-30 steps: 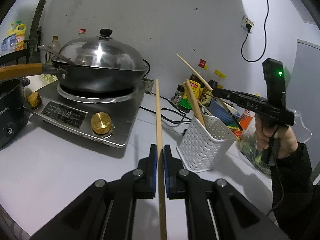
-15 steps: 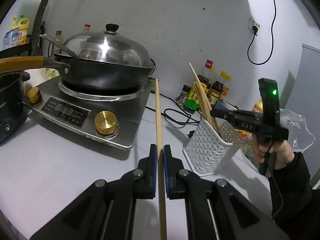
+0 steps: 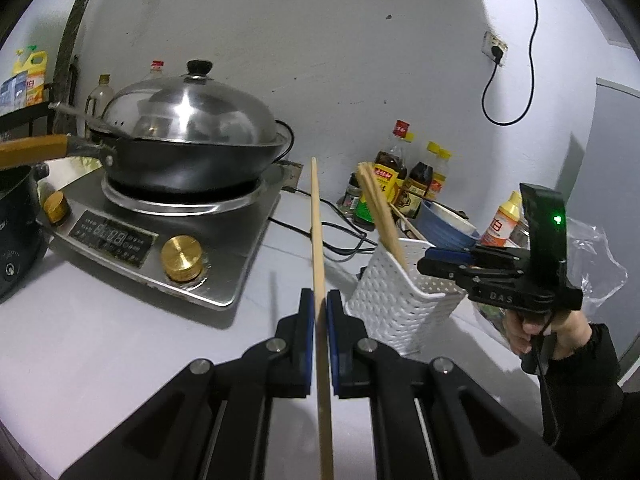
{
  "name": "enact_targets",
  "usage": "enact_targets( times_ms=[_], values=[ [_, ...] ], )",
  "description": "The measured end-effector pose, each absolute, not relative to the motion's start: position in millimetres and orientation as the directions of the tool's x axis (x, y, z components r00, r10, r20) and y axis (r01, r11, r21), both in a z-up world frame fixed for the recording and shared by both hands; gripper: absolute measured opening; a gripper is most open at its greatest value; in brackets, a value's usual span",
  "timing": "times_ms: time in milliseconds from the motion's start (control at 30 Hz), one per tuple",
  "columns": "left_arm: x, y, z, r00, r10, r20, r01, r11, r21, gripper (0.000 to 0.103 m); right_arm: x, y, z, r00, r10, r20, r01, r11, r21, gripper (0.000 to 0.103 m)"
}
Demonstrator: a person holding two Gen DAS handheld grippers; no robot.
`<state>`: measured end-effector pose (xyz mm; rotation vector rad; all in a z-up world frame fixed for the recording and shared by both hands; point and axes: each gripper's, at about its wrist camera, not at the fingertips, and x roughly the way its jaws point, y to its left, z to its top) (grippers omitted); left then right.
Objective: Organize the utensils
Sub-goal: 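Lift both held chopsticks and carry them over the white basket, then lower both chopsticks into the basket and open both tools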
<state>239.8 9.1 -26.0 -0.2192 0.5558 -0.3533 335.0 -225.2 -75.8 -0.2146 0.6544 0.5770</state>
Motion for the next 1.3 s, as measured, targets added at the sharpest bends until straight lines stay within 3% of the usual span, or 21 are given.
enact_targets(
  times_ms=[267, 367, 633, 800, 1100, 1300],
  values=[
    [240.4, -17.9, -12.8, 0.793, -0.394, -0.465, 0.287, 0.914, -0.286, 0.006, 319.0, -252.3, -66.0, 0.673, 0.448, -0.589, -0.546, 0.837, 0.013, 0.027],
    [243.0, -25.3, -9.3, 0.79, -0.406, -0.46, 0.294, 0.908, -0.298, 0.006, 315.5, -264.3, -67.1, 0.678, 0.446, -0.585, -0.531, 0.847, 0.03, 0.033],
    [272.9, -49.6, -4.6, 0.771, -0.46, -0.441, 0.3, 0.873, -0.386, 0.006, 301.7, -286.4, -65.6, 0.692, 0.468, -0.549, -0.523, 0.85, 0.065, 0.034],
    [296.4, -62.5, 0.1, 0.791, -0.481, -0.379, 0.278, 0.833, -0.478, 0.005, 298.9, -296.6, -59.9, 0.695, 0.494, -0.523, -0.524, 0.845, 0.101, 0.038],
    [325.1, -79.9, -3.2, 0.861, -0.42, -0.288, 0.18, 0.781, -0.598, 0.005, 289.6, -308.8, -55.2, 0.692, 0.529, -0.492, -0.542, 0.83, 0.13, 0.038],
    [341.3, -97.5, -3.4, 0.913, -0.325, -0.246, 0.117, 0.786, -0.607, 0.005, 286.5, -319.5, -53.9, 0.693, 0.535, -0.484, -0.544, 0.828, 0.136, 0.038]
  ],
)
